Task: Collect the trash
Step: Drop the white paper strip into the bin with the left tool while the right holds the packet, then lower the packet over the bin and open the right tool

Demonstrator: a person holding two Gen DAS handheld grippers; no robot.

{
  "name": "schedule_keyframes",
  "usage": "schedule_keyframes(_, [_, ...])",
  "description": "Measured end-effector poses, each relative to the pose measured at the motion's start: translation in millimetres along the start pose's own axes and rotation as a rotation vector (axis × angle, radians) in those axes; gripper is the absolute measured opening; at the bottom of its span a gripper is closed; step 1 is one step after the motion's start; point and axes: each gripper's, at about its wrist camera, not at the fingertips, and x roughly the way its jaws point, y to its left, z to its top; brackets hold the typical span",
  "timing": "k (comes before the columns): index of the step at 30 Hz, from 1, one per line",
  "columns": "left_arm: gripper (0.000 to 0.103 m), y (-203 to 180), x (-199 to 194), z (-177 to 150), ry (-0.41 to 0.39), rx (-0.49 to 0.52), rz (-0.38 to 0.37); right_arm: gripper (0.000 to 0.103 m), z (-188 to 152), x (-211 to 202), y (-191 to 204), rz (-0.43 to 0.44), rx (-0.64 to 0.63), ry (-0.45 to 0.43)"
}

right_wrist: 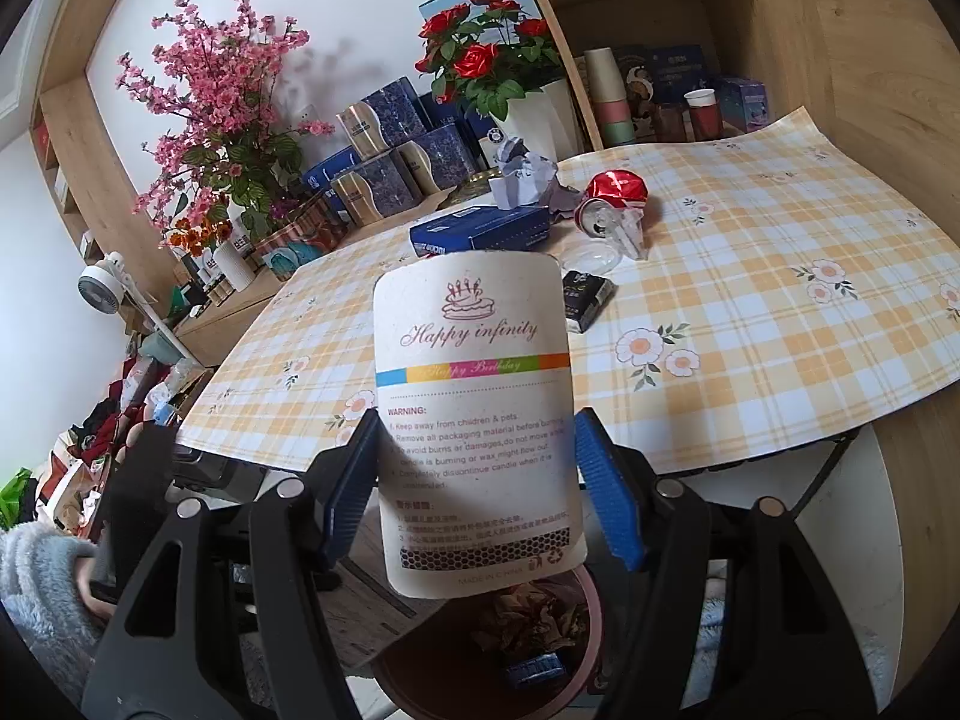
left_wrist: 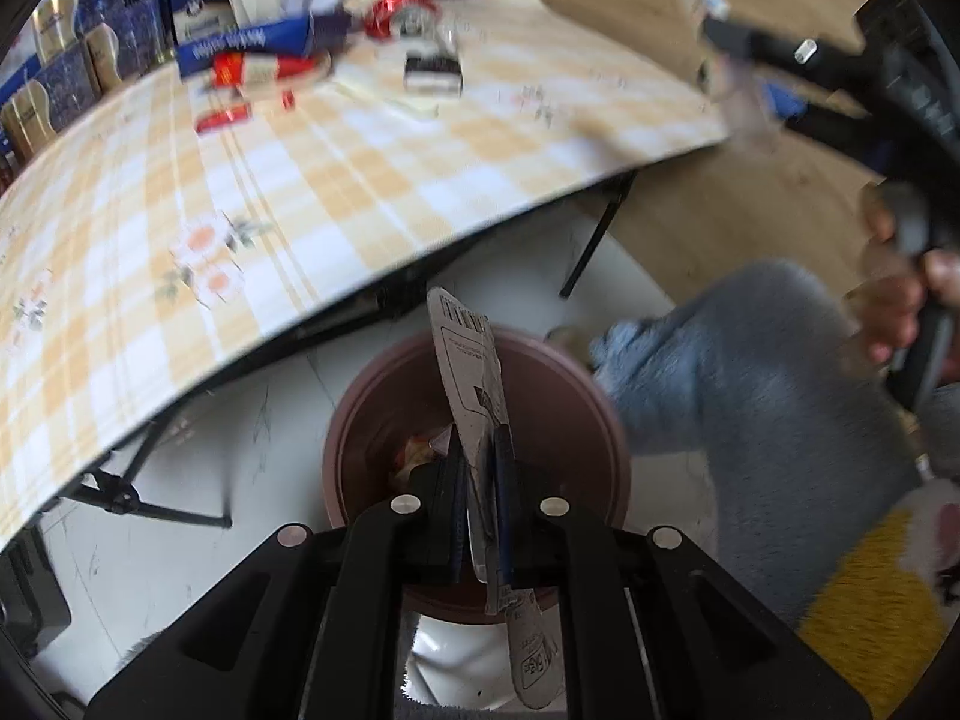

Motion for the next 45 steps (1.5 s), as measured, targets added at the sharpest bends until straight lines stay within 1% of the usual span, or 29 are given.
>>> schedule_keyframes(6, [0.009, 2.1, 39.3, -1.8, 0.096, -0.02, 0.034, 0.065, -4.1, -0.1, -8.5, -0.012, 0.022, 0.008])
schedule_keyframes(7, [0.012, 3.2, 43.3, -1.8, 0.099, -0.024, 0.046, 0.065, -4.9, -0.4, -8.9, -0.012, 0.025, 0.009])
schedule_keyframes(9, [0.043, 4.7, 47.2, -1.5, 0.095, -0.039, 0.064, 0.065, -6.5, -0.3, -10.1, -0.015, 0.026, 0.011])
schedule_keyframes(10, [0.063, 5.6, 46.4, -1.7, 0.072, -0.048, 0.084, 0.065, -7.6, 0.0, -10.8, -0.018, 0.027, 0.012])
schedule_keyframes(12, [0.063, 5.8, 40.7, -1.1, 0.03, -0.048, 0.077, 0.065, -9.6, 0.8, -12.1, -0.021, 0.028, 0.017])
schedule_keyframes(15, [0.066, 6.3, 20.2, 1.9, -0.059, -0.064, 0.084, 0.065, -14.3, 2.6, -13.8, -0.023, 0.033, 0.029])
schedule_keyframes(16, [0.071, 8.1, 8.2, 2.3, -0.104, -0.08, 0.083, 0.065, -16.5, 3.7, -13.8, -0.027, 0.031, 0.035])
schedule_keyframes(17, [0.078, 10.4, -4.5, 2.4, -0.15, -0.097, 0.087, 0.065, -18.4, 4.4, -13.8, -0.028, 0.029, 0.04])
schedule_keyframes(19, [0.081, 14.3, -27.7, 2.5, -0.226, -0.126, 0.106, 0.065, -23.7, 7.5, -12.6, -0.027, 0.026, 0.055])
schedule_keyframes(20, [0.087, 16.5, -39.3, 1.7, -0.262, -0.139, 0.119, 0.065, -25.8, 8.9, -12.0, -0.025, 0.025, 0.061])
schedule_keyframes(21, [0.089, 17.7, -49.9, 0.8, -0.295, -0.149, 0.136, 0.065, -28.9, 11.0, -10.7, -0.022, 0.022, 0.069])
schedule_keyframes(22, [0.09, 20.1, -63.4, -2.0, -0.341, -0.163, 0.162, 0.065, -32.5, 13.8, -8.4, -0.019, 0.016, 0.08])
schedule_keyframes(25, [0.092, 25.3, -89.8, -10.0, -0.423, -0.186, 0.227, 0.065, -42.0, 23.4, -1.3, -0.008, 0.002, 0.115])
schedule_keyframes(29, [0.096, 26.8, -109.3, -25.7, -0.511, -0.202, 0.324, 0.065, -55.3, 39.0, 8.9, 0.012, -0.016, 0.17])
schedule_keyframes(31, [0.096, 29.2, -112.7, -34.6, -0.529, -0.214, 0.355, 0.065, -60.4, 47.0, 12.0, 0.025, -0.015, 0.197])
schedule_keyframes(33, [0.096, 29.1, -113.0, -42.9, -0.544, -0.22, 0.402, 0.065, -65.2, 57.7, 15.7, 0.034, -0.014, 0.232])
schedule_keyframes(35, [0.097, 28.9, -110.5, -48.4, -0.557, -0.226, 0.445, 0.066, -70.0, 66.2, 21.3, 0.036, -0.026, 0.258])
schedule_keyframes(37, [0.097, 30.8, -108.9, -53.9, -0.559, -0.242, 0.473, 0.066, -73.9, 73.1, 26.2, 0.032, -0.044, 0.283])
schedule_keyframes(42, [0.097, 45.8, -107.0, -61.2, -0.537, -0.336, 0.503, 0.067, -88.4, 88.7, 31.5, 0.01, -0.071, 0.358])
schedule_keyframes(45, [0.097, 53.0, -109.7, -67.1, -0.541, -0.384, 0.493, 0.067, -92.4, 94.1, 30.3, -0.005, -0.07, 0.385])
